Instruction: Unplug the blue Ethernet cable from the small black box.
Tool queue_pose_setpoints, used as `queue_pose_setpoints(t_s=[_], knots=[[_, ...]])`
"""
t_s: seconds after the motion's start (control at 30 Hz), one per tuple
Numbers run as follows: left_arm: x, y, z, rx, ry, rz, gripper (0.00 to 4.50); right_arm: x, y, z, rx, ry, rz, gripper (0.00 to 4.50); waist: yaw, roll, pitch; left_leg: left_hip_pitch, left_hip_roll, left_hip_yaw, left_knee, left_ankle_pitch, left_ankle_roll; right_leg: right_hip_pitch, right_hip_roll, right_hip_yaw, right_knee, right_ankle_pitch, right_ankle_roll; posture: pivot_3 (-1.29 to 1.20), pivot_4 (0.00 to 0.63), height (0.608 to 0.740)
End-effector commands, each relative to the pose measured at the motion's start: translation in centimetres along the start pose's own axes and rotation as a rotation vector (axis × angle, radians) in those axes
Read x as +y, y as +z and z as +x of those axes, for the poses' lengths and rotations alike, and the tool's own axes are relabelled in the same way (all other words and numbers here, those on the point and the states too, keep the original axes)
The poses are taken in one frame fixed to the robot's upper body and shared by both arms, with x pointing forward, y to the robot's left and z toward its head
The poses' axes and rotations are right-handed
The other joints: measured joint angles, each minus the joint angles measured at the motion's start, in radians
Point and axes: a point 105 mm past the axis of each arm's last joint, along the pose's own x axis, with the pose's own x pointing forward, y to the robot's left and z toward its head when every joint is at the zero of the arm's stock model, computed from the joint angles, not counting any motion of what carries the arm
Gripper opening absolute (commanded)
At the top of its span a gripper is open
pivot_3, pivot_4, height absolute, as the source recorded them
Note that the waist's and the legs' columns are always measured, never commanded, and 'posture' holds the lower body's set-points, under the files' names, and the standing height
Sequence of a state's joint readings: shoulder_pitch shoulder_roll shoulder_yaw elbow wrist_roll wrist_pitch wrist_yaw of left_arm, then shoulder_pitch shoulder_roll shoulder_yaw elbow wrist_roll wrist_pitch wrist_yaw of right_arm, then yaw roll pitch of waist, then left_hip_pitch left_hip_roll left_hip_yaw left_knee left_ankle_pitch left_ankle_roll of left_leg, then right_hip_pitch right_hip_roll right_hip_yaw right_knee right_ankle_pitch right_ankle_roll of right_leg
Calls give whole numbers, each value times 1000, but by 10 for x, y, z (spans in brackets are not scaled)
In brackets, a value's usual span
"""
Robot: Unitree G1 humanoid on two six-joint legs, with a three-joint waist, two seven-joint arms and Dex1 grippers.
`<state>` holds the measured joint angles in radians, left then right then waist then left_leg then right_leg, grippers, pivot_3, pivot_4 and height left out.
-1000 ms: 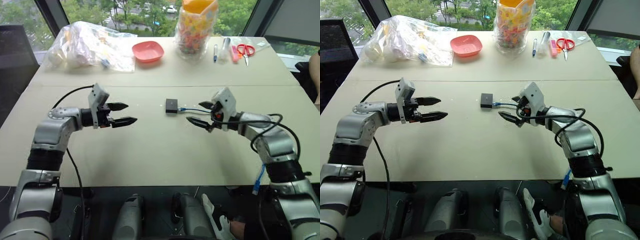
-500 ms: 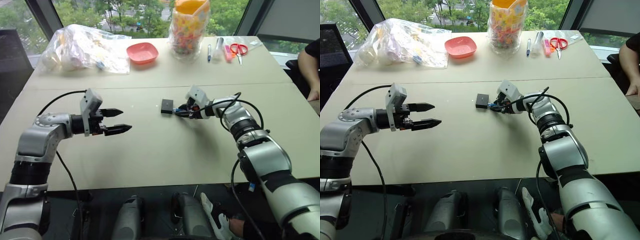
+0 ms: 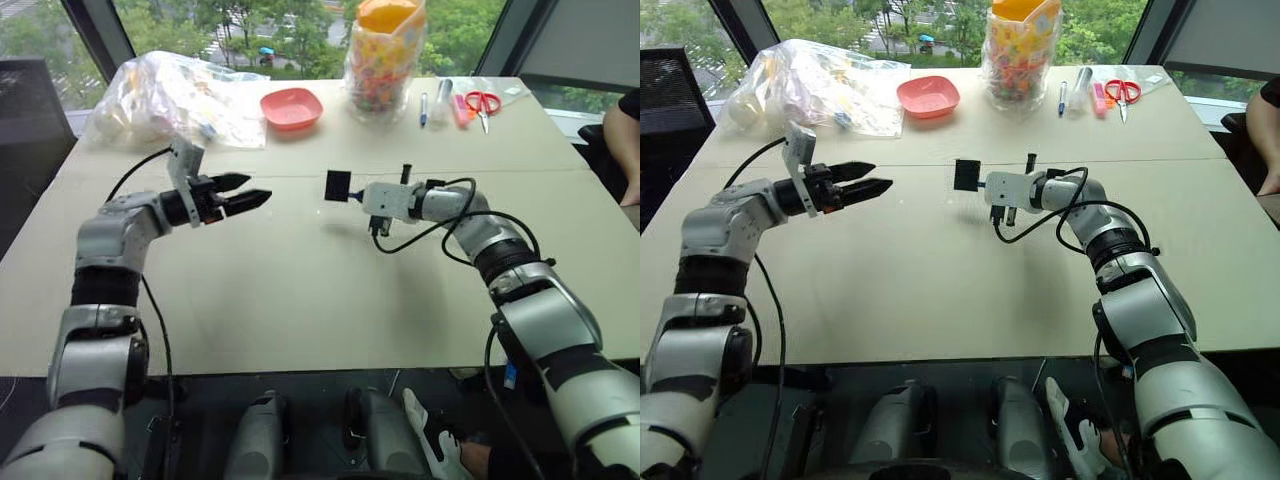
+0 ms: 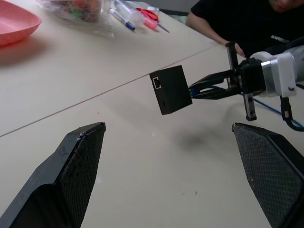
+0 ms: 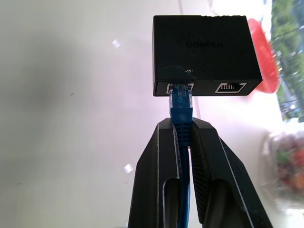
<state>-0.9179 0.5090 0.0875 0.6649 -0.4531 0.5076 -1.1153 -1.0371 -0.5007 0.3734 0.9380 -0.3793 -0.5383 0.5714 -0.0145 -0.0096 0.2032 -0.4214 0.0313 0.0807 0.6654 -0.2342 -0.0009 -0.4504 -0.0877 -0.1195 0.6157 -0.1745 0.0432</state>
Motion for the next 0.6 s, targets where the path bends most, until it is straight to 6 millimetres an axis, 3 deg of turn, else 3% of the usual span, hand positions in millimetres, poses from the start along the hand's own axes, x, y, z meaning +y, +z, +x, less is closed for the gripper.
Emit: queue_pose_setpoints(t_s=[0.03, 0.2, 0.4, 0.43, 0.6], knots=[[-3, 10, 24, -36, -82, -40, 4500, -32, 28, -14, -99, -148, -116, 30, 1, 0, 0, -1, 0, 0, 0, 0, 0, -1, 0, 0, 0, 0, 0, 0, 150, 740], [-12, 25, 55, -83, -140, -87, 4500, -40, 47, -24, -138, -198, -158, 30, -5, -1, 0, -6, -1, 2, 0, 0, 0, -7, 1, 0, 0, -2, 4, 0, 150, 740], [-20, 34, 73, -116, -161, -71, 4500, -35, 59, -28, -151, -200, -145, 30, -3, -1, 0, -5, 0, 2, 0, 0, 0, -7, 1, 1, 1, -2, 3, 0, 150, 740], [-22, 35, 74, -123, -173, -76, 3941, -34, 60, -28, -150, -200, -144, 0, -2, -1, 0, -5, 0, 2, 0, 0, 0, -7, 1, 1, 1, -2, 3, 0, 150, 740], [-31, 34, 75, -109, -243, -89, 2235, -32, 62, -29, -146, -201, -142, 0, -1, -1, 0, -5, 0, 1, 1, 0, 0, -7, 1, 1, 2, -2, 3, 0, 150, 740]])
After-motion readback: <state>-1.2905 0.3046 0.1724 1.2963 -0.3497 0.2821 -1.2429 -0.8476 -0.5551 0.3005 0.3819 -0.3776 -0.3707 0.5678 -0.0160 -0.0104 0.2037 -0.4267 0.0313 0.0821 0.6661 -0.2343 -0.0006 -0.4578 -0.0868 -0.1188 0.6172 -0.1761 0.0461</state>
